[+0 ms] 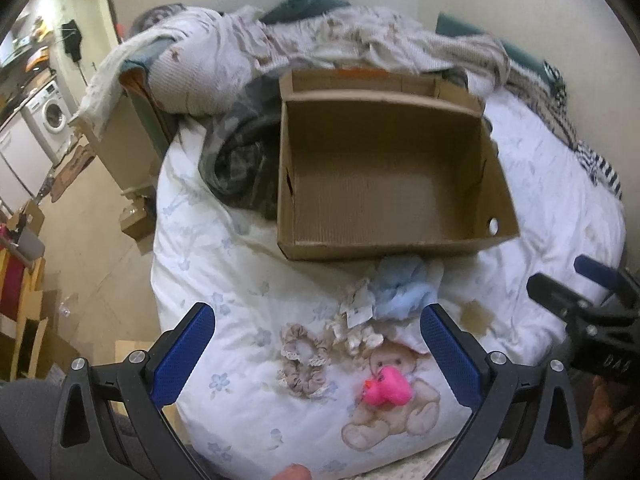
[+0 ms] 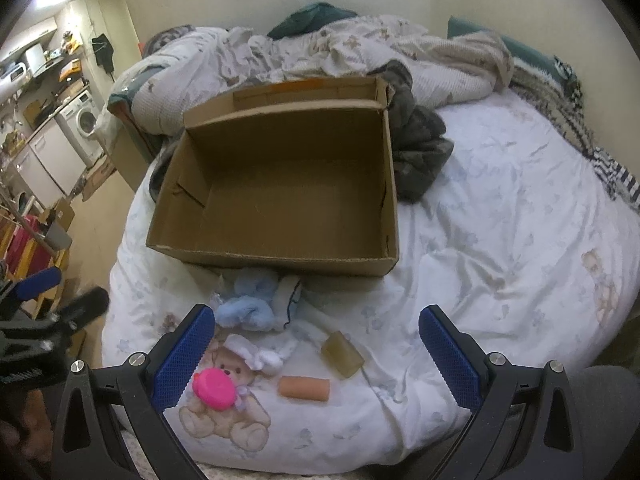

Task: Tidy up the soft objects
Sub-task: 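Lower the left tool onto the beige lace scrunchie and close it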

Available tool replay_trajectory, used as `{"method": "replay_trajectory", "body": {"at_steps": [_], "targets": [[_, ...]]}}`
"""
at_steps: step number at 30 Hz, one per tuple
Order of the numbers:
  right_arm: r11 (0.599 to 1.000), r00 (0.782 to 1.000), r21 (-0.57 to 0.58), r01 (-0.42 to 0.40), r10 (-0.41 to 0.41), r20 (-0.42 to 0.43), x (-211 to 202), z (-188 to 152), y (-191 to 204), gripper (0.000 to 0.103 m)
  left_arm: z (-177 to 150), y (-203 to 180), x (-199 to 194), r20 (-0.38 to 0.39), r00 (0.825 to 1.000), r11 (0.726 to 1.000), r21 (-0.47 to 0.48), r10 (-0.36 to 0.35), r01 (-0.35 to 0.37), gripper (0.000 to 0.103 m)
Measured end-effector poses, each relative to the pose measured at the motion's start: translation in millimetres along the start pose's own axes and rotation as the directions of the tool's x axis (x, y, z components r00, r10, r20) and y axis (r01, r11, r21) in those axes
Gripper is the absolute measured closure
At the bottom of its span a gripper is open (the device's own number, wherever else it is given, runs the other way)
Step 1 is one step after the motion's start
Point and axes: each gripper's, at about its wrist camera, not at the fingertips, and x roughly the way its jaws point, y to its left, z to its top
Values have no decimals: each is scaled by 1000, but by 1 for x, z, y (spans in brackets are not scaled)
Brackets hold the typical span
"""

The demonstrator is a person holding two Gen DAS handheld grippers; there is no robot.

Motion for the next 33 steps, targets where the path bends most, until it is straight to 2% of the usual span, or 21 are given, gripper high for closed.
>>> {"method": "replay_trajectory", "body": {"at_steps": [5, 11, 14, 16, 19, 20, 24, 25, 26, 28, 31, 33], "targets": [[999, 994, 12, -36, 37, -107, 25, 5, -4, 0, 2, 2, 23, -77, 997, 999, 25, 25, -23, 0], [995, 971, 78, -66, 83, -225, 56, 1, -15, 0, 0, 25, 56, -171, 985, 998, -52, 29, -38, 0], [992, 961, 110, -66, 93, -261, 68, -4, -22, 0, -7, 42, 78, -253, 967, 992, -124, -5, -28, 1], [987, 952, 146, -74, 113, -284, 75, -9, -28, 0, -15, 51, 93, -306, 951, 987, -161, -46, -4, 8], [976, 937, 197, -89, 149, -315, 84, -16, -36, 0, -26, 54, 112, -371, 926, 984, -180, -72, 4, 20], [973, 932, 212, -93, 160, -326, 86, -18, -38, 0, -29, 55, 118, -388, 918, 982, -190, -84, 9, 27], [944, 888, 289, -159, 265, -377, 94, -24, -43, 0, -37, 47, 139, -452, 882, 977, -213, -129, 34, 29], [938, 874, 297, -181, 292, -389, 96, -27, -41, 4, -40, 43, 146, -469, 874, 979, -198, -128, 37, 29], [938, 863, 292, -187, 299, -407, 99, -29, -39, 13, -43, 38, 151, -489, 865, 984, -174, -113, 30, 29], [947, 841, 262, -184, 290, -457, 107, -36, -32, 18, -49, 33, 159, -514, 852, 988, -151, -100, 25, 29], [963, 831, 224, -150, 246, -498, 118, -44, -27, 23, -52, 35, 164, -514, 852, 987, -160, -100, 19, 30], [968, 820, 211, -135, 229, -525, 126, -49, -26, 35, -54, 35, 167, -514, 851, 986, -163, -107, 26, 41]]}}
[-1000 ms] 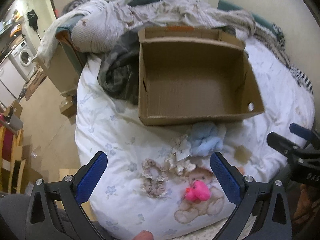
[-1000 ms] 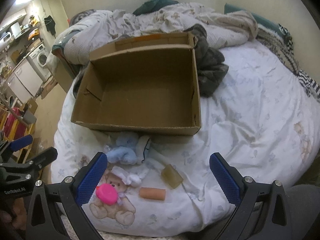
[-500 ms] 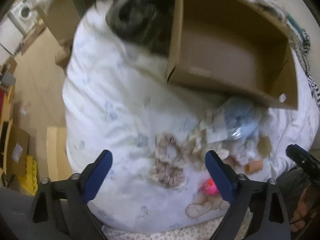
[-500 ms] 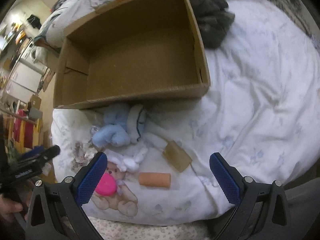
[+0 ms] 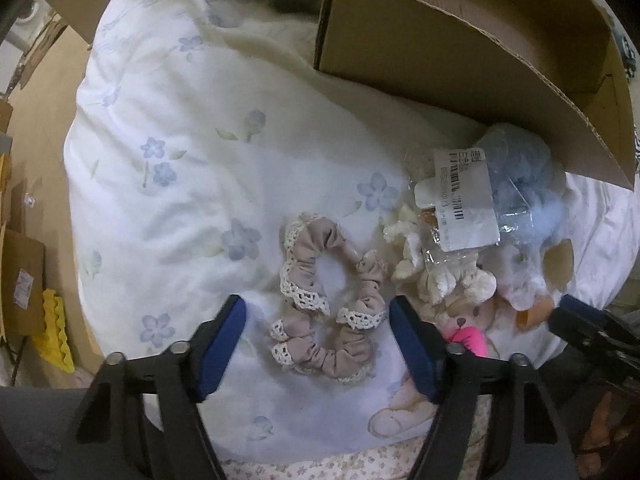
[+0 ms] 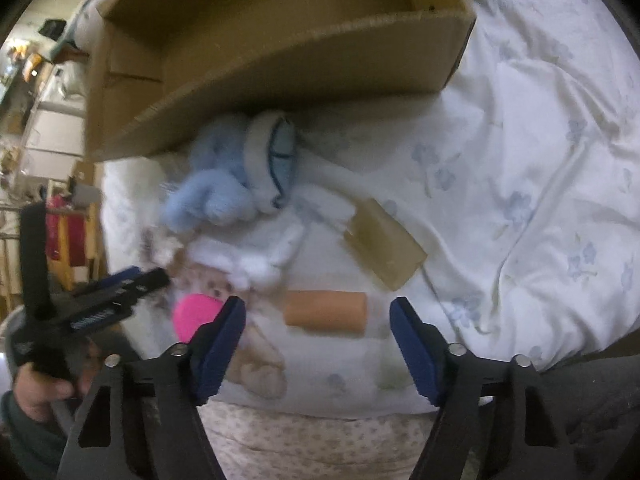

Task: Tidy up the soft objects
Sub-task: 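Lower the left tool onto the beige lace scrunchie and close it, then carry the scrunchie into the box with the left tool and release it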

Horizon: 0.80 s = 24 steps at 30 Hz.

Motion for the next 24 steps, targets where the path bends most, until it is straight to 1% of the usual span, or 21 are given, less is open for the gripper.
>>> {"method": "replay_trajectory", "body": {"at_steps": [1, 3, 4, 5, 6, 7, 8, 9, 11, 14, 15, 16, 19, 22, 24], "targets": [[1000, 1000, 0, 3, -3, -14, 5, 0, -1, 39, -1, 0, 3, -6, 1000, 1000, 0, -2, 2, 43], [1000, 999, -4, -2, 2, -34, 13, 1, 1, 53, 2, 4, 5, -10, 1000, 1000, -7, -13, 13, 46], [1000, 999, -8, 3, -4, -36, 15, 1, 2, 55, 10, 7, 7, -10, 1000, 1000, -13, -20, 20, 48], [1000, 999, -15, 11, -11, -35, 17, 2, 4, 55, 11, 9, 8, -8, 1000, 1000, -17, -24, 23, 54], [1000, 999, -24, 20, -21, -35, 18, 2, 4, 62, 11, 10, 8, -4, 1000, 1000, -17, -24, 24, 64], [999, 999, -29, 27, -28, -32, 19, 2, 5, 68, 13, 14, 4, -1, 1000, 1000, -17, -26, 25, 70], [999, 999, -35, 37, -38, -27, 18, 6, 7, 76, 13, 15, 4, 2, 1000, 1000, -13, -24, 24, 81], [998, 999, -39, 42, -43, -20, 18, 7, 11, 86, 13, 16, 4, 4, 1000, 1000, -9, -25, 25, 85], [999, 999, -44, 32, -32, -11, 13, 7, 12, 95, 11, 17, 3, 14, 999, 999, -2, -40, 40, 86], [999, 1000, -44, 4, -3, 19, 1, 10, 10, 96, 9, 21, -3, 41, 997, 998, -15, -61, 61, 87], [999, 1000, -46, -6, 7, 27, -3, 9, 12, 98, 8, 23, -6, 51, 997, 998, -16, -62, 63, 87], [998, 999, -53, -14, 16, 39, -11, 6, 9, 99, 6, 24, -11, 66, 995, 997, -14, -68, 69, 87], [996, 997, -79, -30, 36, 69, -26, 3, 13, 99, -1, 24, -26, 116, 991, 998, -13, -60, 62, 87], [994, 993, -100, -51, 62, 102, -43, 0, 22, 99, -8, 32, -48, 183, 980, 996, -24, -80, 85, 88], [991, 990, -121, -61, 76, 121, -54, 0, 27, 99, -12, 33, -67, 240, 966, 994, -16, -100, 107, 88]]}}
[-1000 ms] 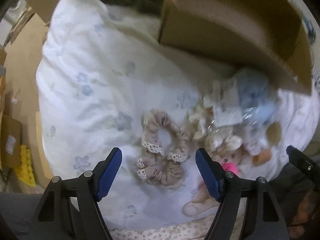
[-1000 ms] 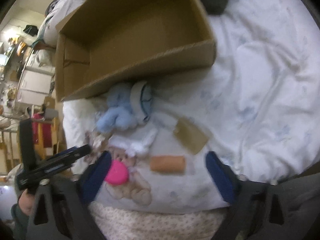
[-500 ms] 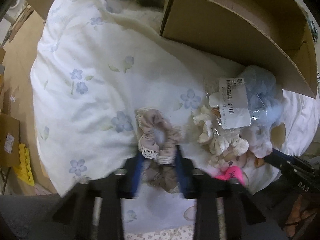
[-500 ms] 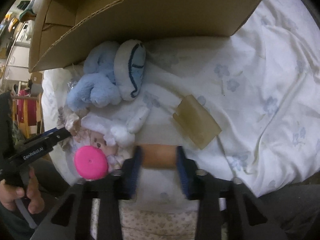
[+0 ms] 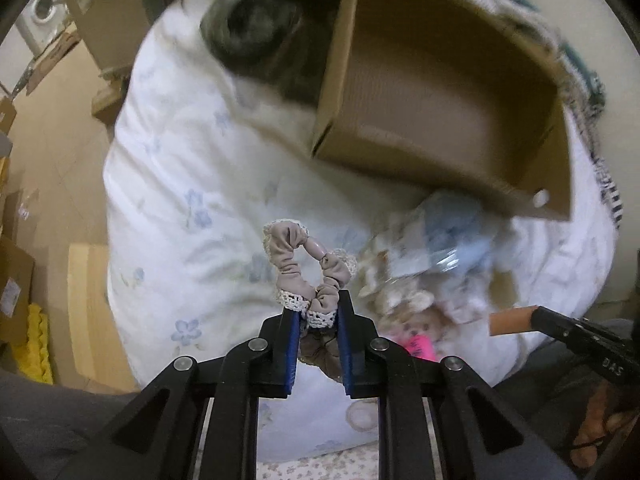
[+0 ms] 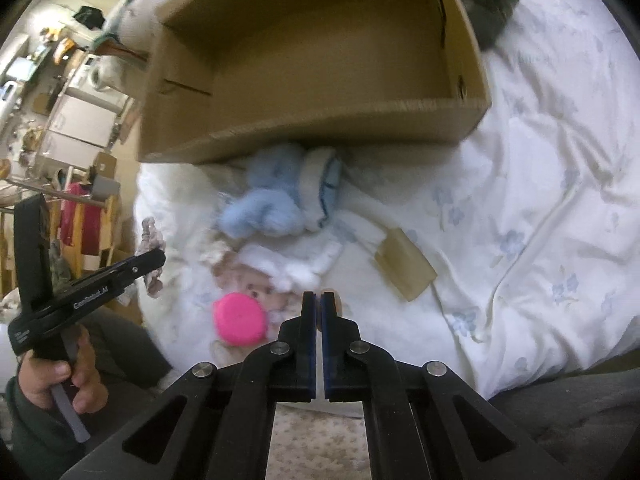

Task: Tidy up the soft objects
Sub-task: 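Carry the scrunchie into the box with the left tool and release it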

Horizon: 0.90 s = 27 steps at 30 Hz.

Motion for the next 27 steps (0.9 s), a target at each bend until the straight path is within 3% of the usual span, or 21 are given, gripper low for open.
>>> {"method": "replay_trajectory", "body": {"at_steps": [6, 11, 15, 22, 27], "targets": [[996, 992, -91, -12, 23, 122, -50, 20, 15, 99, 27, -21, -52, 155, 987, 998, 44, -41, 34, 88], [990, 962, -135, -47, 81, 260, -85, 53, 23, 99, 56, -48, -66, 226, 973, 994, 111, -40, 15, 88], [987, 932, -145, -76, 122, 342, -81, 83, 19, 99, 81, -63, -53, 256, 966, 986, 166, -44, 1, 88], [994, 953, -60, -90, 104, 285, -11, 106, 3, 99, 103, -72, -7, 241, 970, 979, 202, -46, -4, 88], [995, 964, -75, -66, 83, 251, 9, 109, 7, 99, 105, -81, 16, 235, 972, 971, 235, -24, -33, 88]]}}
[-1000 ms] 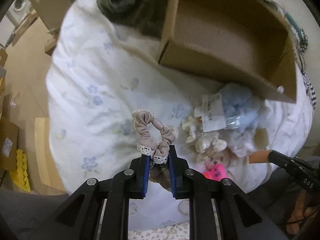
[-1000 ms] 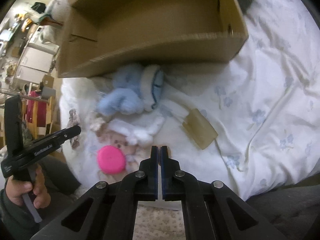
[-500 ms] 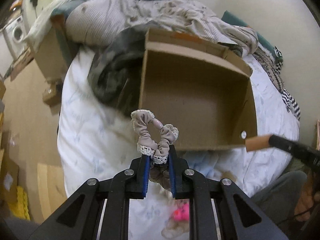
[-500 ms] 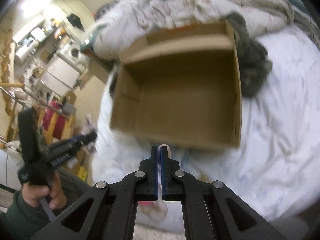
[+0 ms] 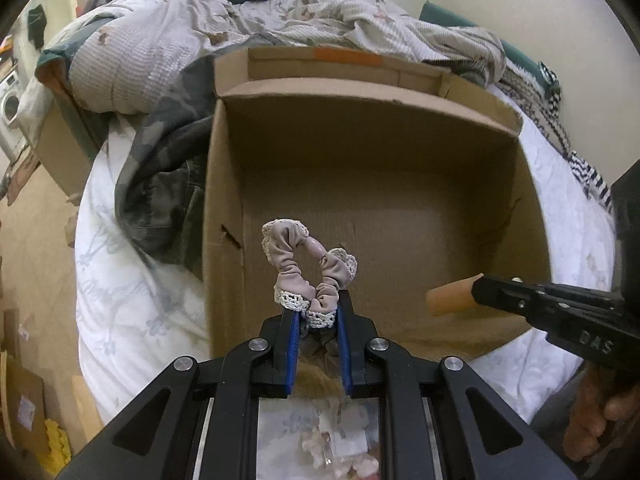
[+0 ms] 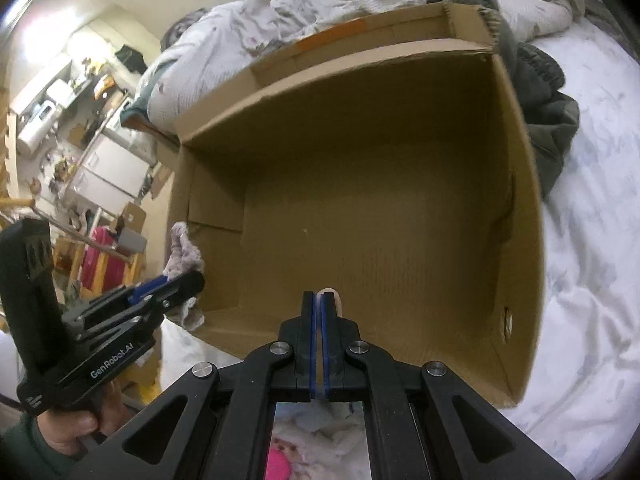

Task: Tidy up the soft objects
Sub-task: 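Carry the scrunchie into the box with the left tool and release it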

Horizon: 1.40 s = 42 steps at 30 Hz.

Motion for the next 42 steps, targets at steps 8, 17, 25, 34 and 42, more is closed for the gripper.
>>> {"method": "replay_trajectory", "body": {"at_steps": [8, 17, 25, 34, 42], "targets": [[1000, 999, -6, 29, -30, -32, 15, 2, -4, 99, 3, 7, 18, -22, 1000, 999, -41, 14, -14, 88], [994, 991, 17, 107, -105, -81, 30, 1, -14, 99, 2, 2, 21, -43, 999, 999, -44, -1, -1, 88], [988, 986, 8, 151, -150, -72, 32, 1, -12, 98, 2, 3, 22, -51, 999, 998, -59, -5, 2, 88], [989, 990, 38, 142, -142, 4, 17, 8, -10, 32, 1, 2, 23, -57, 998, 999, -52, 7, -10, 84], [992, 990, 48, 117, -120, 76, 2, 11, -7, 16, 2, 2, 16, -39, 999, 996, -91, -20, 17, 31]]}}
